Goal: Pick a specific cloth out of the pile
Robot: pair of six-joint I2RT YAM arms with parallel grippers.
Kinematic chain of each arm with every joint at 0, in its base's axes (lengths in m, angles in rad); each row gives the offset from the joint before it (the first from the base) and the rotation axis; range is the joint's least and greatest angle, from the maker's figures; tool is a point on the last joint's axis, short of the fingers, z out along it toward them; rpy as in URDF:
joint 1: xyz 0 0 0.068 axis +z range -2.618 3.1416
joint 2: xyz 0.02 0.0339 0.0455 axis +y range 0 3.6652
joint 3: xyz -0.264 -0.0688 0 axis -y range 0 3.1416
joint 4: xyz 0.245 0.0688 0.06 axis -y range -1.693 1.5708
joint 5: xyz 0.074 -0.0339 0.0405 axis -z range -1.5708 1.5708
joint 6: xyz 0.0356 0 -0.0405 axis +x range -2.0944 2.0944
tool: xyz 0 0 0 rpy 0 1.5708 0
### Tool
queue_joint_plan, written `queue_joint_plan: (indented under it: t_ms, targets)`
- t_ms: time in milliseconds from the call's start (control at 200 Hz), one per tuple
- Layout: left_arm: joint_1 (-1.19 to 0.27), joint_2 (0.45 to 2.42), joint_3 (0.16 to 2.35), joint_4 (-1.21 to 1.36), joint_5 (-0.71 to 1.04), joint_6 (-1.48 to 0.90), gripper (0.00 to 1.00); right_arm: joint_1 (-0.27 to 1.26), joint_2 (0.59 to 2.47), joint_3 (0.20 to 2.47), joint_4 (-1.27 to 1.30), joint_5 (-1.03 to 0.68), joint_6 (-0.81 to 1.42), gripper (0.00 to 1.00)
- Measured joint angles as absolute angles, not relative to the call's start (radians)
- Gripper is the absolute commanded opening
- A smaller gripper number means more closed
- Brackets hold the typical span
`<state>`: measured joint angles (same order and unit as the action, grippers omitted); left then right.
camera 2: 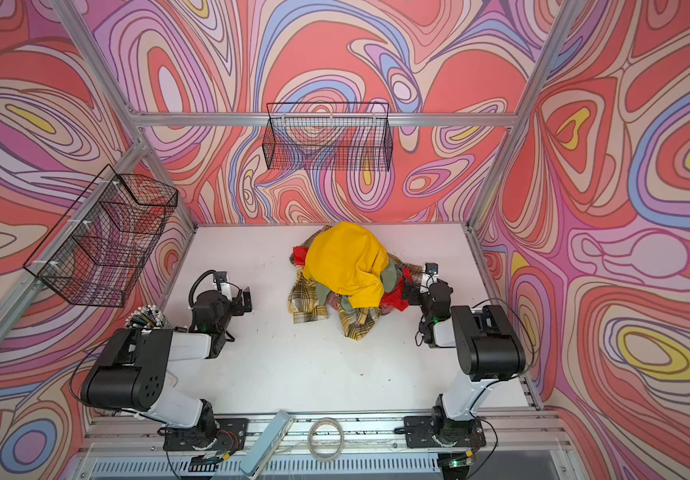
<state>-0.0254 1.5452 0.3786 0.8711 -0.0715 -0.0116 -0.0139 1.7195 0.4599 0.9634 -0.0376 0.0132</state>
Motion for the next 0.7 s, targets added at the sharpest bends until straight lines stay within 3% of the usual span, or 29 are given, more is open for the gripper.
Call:
queue_joint_plan:
  t_ms: [701]
  targets:
    - [-0.027, 1.545, 0.379, 0.871, -0.079, -0.012, 1.0, -0.014, 1.72, 0.46, 0.963, -0.038, 0.013, 0.98]
